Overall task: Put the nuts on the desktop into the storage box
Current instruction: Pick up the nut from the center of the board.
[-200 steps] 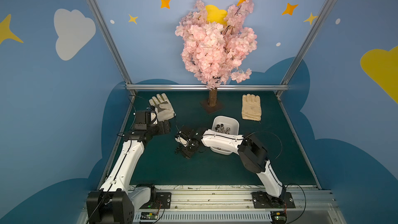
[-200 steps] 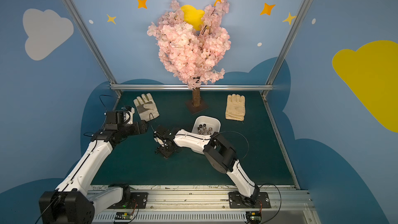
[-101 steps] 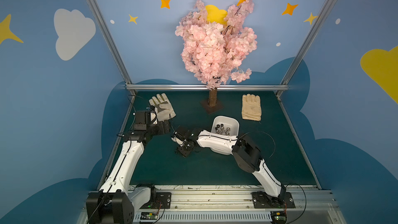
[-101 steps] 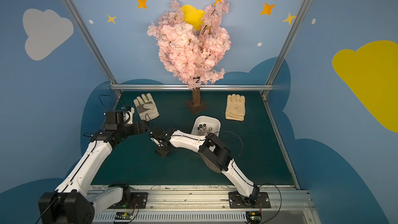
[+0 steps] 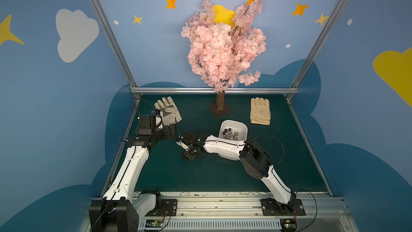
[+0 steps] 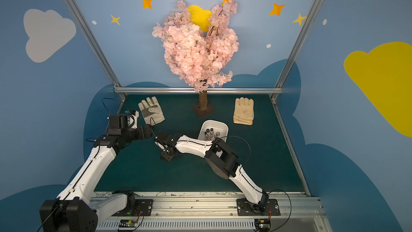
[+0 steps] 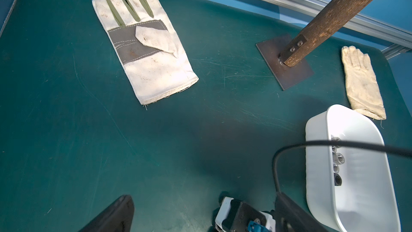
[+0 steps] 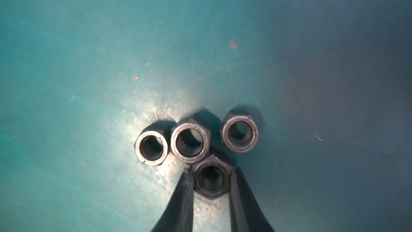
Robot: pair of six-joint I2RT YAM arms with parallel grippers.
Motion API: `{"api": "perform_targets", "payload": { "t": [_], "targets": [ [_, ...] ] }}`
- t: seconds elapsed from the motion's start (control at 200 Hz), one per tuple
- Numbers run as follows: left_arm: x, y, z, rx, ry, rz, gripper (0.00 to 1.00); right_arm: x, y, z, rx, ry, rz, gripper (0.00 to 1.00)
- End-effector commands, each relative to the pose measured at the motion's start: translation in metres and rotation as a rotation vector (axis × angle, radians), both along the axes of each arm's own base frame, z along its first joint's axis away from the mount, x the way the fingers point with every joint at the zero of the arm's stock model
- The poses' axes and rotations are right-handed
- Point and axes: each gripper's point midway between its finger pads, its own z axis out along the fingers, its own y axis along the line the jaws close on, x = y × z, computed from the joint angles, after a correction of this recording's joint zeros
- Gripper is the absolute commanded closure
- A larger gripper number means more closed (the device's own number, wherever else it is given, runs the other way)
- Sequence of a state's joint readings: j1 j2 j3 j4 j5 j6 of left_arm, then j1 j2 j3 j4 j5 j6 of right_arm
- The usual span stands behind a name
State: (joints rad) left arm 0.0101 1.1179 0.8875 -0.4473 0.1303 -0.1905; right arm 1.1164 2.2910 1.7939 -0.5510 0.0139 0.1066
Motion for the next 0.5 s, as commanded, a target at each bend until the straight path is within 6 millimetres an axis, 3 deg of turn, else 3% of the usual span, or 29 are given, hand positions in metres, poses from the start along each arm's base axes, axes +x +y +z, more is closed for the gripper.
{"api": "perform_targets", "payload": {
  "t": [0.0, 0.18, 0.315, 0.416, 0.491],
  "targets": [
    [-0.002, 0.000, 0.001, 0.000, -0.008, 0.004, 0.00, 0.011, -0.018, 0.018, 0.037, 0.012, -0.065, 0.83],
    [-0.001, -0.001, 0.000, -0.004, -0.007, 0.001, 0.00, 0.041, -0.067, 0.070, 0.089, -0.065, -0.186, 0.84],
    [-0.002, 0.000, -0.001, -0.001, -0.004, 0.004, 0.00, 0.070, -0.128, 0.108, 0.178, -0.043, -0.351, 0.84],
    [-0.001, 0.000, -0.002, -0.001, -0.002, 0.005, 0.00, 0.083, -0.177, 0.120, 0.193, -0.065, -0.446, 0.83],
    [-0.001, -0.001, -0.002, -0.003, 0.001, 0.004, 0.00, 0.088, -0.208, 0.117, 0.169, -0.061, -0.490, 0.82]
  ]
}}
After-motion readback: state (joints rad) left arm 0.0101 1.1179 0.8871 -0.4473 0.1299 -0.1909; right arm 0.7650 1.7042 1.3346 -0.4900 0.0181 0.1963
